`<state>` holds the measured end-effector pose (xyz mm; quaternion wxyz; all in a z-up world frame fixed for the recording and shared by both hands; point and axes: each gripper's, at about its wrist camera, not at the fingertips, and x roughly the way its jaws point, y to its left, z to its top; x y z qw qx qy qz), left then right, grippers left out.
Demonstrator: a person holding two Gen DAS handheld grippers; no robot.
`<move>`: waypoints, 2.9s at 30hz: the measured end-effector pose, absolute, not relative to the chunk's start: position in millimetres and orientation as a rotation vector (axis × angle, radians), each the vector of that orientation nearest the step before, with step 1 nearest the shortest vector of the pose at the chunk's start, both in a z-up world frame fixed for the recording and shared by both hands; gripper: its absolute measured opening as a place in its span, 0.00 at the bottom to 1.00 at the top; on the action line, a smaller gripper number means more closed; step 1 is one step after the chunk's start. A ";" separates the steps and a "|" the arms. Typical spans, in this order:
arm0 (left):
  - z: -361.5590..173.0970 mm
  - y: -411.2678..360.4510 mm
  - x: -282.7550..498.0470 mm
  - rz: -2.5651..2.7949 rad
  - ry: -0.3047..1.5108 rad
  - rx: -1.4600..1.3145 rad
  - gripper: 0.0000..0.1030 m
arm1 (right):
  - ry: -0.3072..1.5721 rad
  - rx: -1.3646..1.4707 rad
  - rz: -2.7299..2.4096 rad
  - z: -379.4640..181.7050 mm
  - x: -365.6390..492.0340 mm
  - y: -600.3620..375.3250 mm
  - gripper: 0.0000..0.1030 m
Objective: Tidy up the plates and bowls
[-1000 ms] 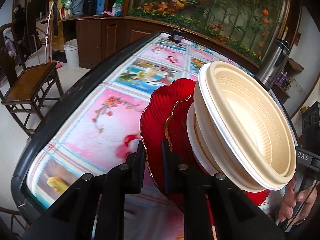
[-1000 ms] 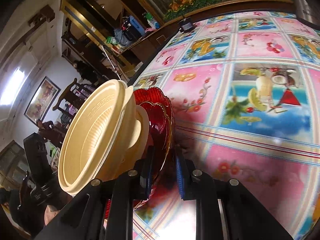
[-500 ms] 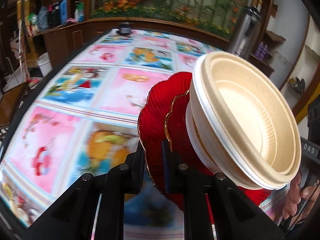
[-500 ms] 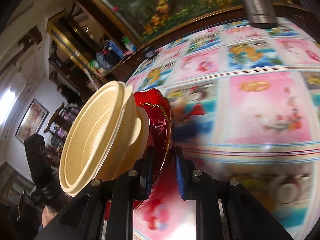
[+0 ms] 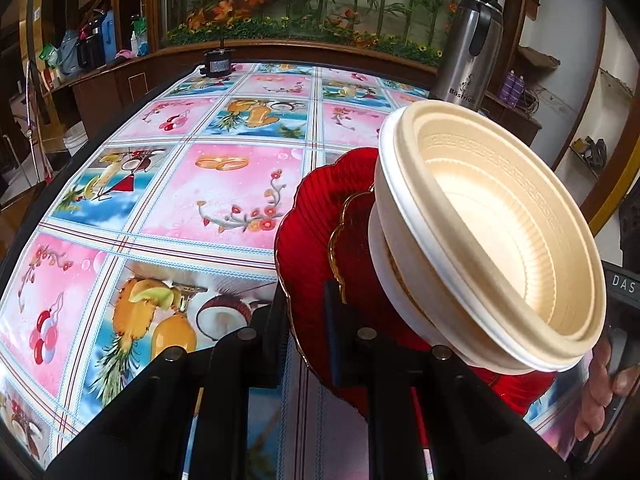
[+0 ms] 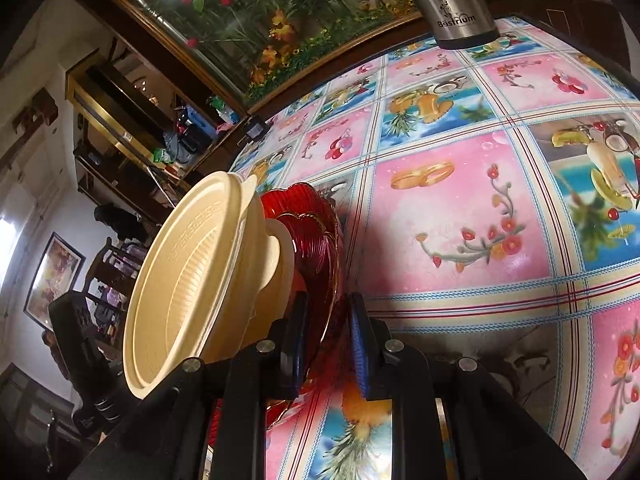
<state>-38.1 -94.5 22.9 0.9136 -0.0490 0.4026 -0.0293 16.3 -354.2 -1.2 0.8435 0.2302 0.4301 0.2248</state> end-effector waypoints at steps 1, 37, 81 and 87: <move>23.0 -94.4 -37.9 -0.062 0.827 -0.104 0.11 | 0.909 0.484 0.471 -1.2 15.5 -353.9 0.19; 39.1 -59.2 -96.2 -0.080 0.721 -0.193 0.82 | 0.713 0.386 0.252 26.3 -1.4 -370.5 0.58; 75.5 -74.9 -142.0 0.236 0.508 0.079 1.00 | 0.580 0.217 0.161 44.2 -31.8 -355.3 1.00; 72.3 -82.8 -141.5 0.234 0.525 0.114 1.00 | 0.558 0.231 0.169 46.4 -33.2 -357.1 1.00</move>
